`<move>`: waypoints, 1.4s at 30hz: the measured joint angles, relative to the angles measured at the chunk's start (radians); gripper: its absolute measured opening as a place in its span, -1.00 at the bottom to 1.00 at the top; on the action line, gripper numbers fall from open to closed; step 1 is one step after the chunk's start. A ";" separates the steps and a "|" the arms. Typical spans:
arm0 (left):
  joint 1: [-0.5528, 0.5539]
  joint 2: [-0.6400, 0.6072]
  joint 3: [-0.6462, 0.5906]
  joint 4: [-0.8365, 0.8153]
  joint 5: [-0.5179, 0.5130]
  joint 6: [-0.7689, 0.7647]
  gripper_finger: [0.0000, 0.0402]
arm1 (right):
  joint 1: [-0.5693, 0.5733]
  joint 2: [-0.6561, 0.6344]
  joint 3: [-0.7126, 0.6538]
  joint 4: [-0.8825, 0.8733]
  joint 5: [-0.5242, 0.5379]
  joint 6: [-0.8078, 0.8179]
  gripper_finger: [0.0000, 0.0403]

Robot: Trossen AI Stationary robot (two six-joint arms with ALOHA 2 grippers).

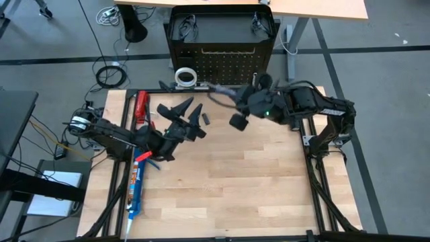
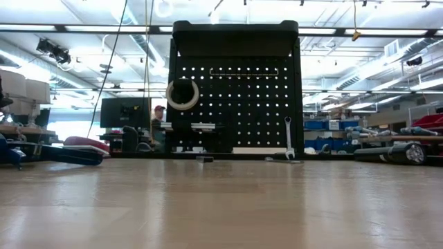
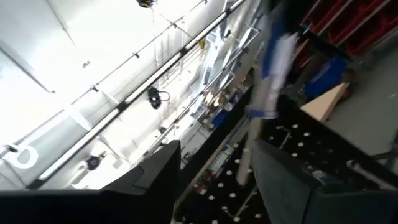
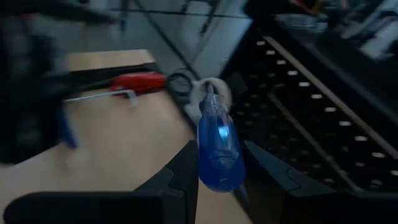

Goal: Hang tools onto peg board
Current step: Put the blue screwdriver onto top of the black pegboard

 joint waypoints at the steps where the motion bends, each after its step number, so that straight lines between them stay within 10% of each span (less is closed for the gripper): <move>1: -0.005 0.000 -0.013 0.000 0.001 -0.021 0.01 | -0.011 0.000 0.001 0.007 0.013 -0.007 -0.46; 20: -0.006 0.000 -0.330 0.012 -0.062 -0.504 0.01 | -0.216 0.002 0.000 0.389 0.049 -0.159 -0.47; 42: -0.010 0.000 -0.497 0.175 -0.023 -0.660 0.01 | -0.387 0.171 -0.113 1.068 0.217 -0.323 -0.47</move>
